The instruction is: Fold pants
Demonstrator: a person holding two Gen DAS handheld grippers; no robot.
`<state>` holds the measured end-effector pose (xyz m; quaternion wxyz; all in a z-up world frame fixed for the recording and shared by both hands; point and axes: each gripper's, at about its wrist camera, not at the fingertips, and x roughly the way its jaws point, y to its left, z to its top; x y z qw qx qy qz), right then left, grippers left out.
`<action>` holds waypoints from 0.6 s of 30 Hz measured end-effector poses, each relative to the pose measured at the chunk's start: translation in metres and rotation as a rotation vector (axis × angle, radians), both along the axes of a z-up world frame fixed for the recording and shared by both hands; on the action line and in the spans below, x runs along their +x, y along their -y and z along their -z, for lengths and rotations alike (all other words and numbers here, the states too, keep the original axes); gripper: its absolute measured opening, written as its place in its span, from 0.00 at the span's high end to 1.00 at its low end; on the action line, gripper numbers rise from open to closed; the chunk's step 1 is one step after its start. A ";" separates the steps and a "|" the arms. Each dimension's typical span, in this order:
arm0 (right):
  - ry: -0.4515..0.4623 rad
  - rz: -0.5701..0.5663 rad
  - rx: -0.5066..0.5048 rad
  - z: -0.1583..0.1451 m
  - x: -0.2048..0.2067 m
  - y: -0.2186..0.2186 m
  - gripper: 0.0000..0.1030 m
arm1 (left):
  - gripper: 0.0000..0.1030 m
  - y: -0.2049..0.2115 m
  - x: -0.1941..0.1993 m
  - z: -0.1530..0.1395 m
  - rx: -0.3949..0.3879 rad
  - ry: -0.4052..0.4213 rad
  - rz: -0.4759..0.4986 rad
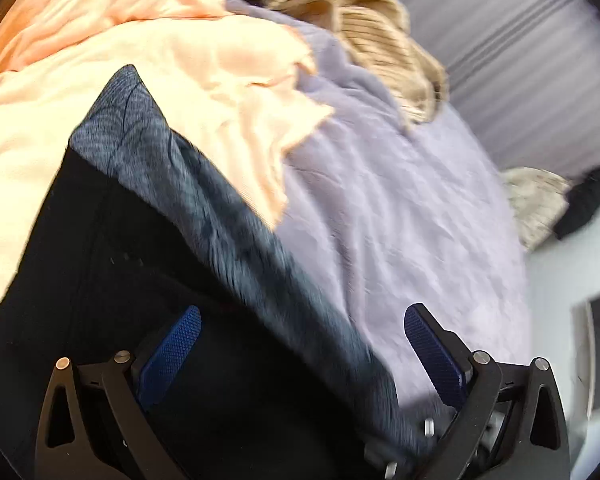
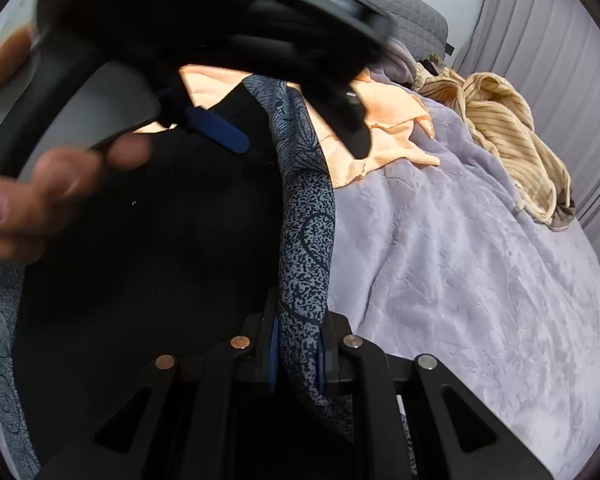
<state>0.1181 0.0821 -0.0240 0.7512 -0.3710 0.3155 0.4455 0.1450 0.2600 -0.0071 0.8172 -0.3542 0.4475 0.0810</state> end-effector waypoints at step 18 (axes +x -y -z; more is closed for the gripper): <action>0.158 -0.053 0.116 -0.058 -0.145 0.020 0.94 | 0.81 -0.003 -0.180 -0.020 0.036 0.105 -0.043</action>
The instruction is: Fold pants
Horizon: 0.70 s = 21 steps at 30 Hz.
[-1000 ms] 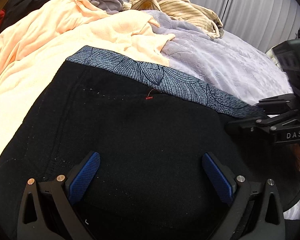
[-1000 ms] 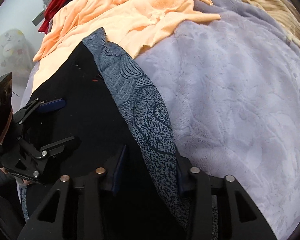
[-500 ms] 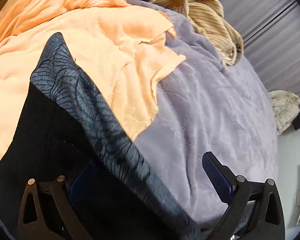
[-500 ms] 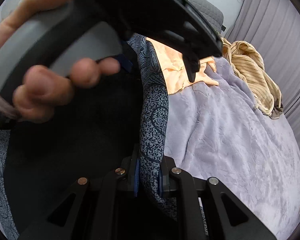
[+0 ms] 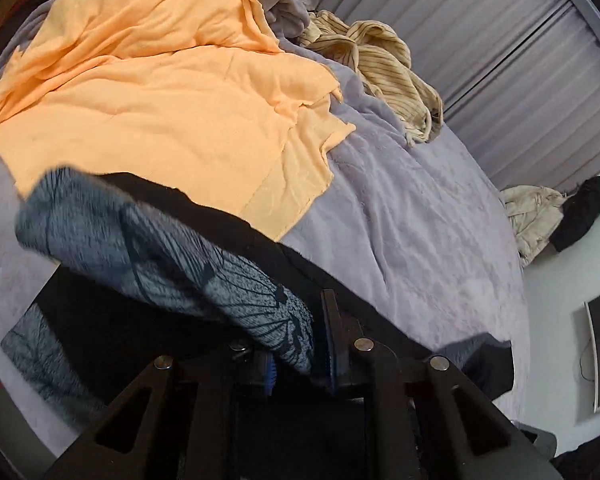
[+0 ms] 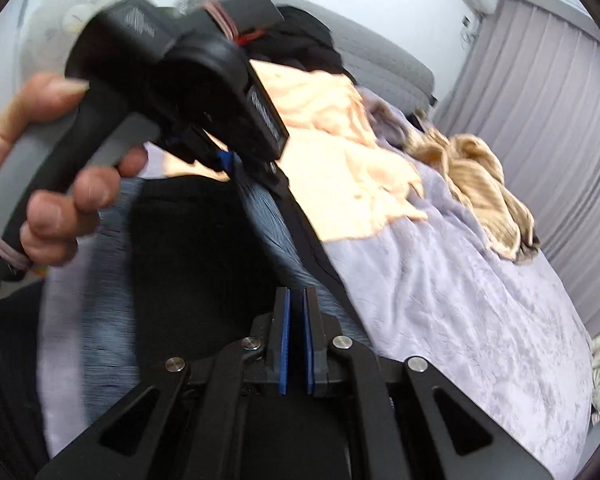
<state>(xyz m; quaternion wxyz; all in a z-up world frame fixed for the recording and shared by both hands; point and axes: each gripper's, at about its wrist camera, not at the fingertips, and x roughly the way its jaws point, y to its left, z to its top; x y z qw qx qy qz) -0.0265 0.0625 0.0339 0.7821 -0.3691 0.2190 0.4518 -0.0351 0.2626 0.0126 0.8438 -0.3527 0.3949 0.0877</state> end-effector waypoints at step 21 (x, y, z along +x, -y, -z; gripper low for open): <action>0.117 0.002 -0.222 0.065 0.040 -0.018 0.84 | 0.81 -0.015 -0.041 0.060 -0.150 -0.030 -0.033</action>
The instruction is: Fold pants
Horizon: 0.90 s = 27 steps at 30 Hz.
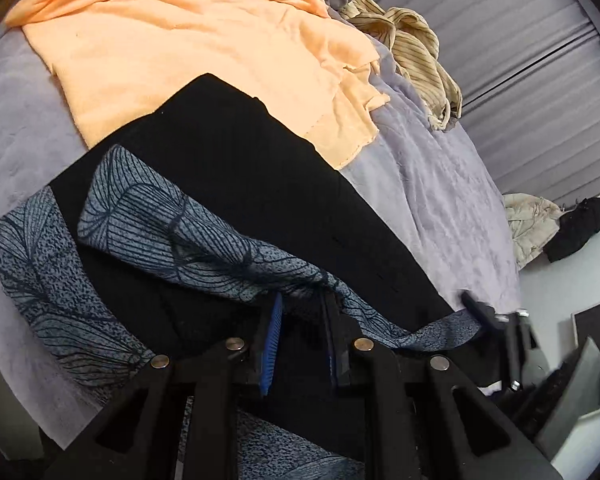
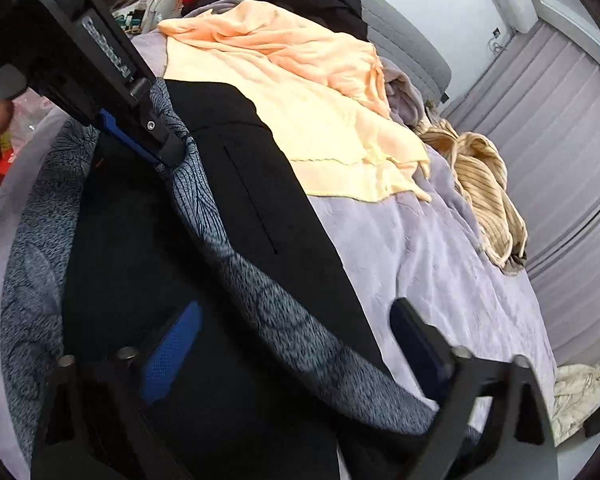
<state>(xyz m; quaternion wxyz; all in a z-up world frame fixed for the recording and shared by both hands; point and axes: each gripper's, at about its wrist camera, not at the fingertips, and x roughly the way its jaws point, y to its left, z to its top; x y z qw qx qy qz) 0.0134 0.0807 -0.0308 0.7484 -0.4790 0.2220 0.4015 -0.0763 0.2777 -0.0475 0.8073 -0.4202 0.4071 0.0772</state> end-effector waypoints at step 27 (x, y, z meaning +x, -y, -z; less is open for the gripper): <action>0.051 0.020 0.062 -0.034 -0.039 0.003 0.94 | 0.87 -0.005 0.035 -0.008 -0.160 0.062 -0.054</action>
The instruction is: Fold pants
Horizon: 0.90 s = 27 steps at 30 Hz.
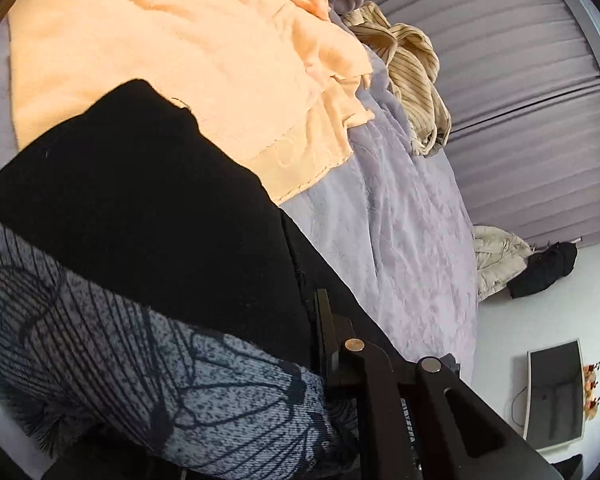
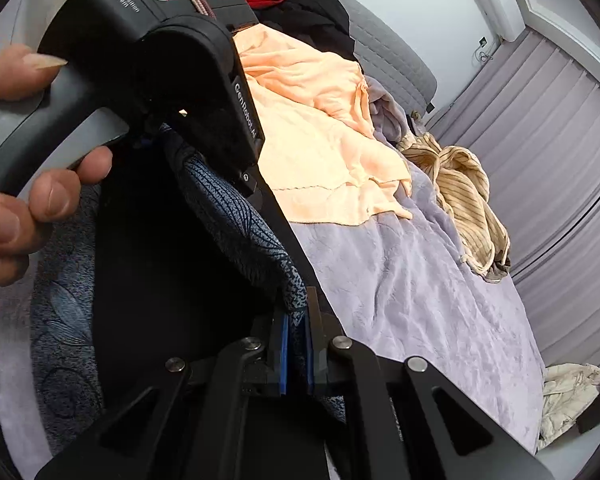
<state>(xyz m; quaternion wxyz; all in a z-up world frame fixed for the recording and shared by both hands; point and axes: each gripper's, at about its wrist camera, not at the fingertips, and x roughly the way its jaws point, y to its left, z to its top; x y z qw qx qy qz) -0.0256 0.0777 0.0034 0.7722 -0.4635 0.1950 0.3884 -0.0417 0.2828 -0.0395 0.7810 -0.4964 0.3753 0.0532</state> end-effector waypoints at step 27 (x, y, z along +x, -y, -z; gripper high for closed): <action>-0.410 0.161 0.314 -0.013 -0.058 0.032 0.16 | 0.01 -0.055 -0.151 -0.051 0.350 0.059 -0.008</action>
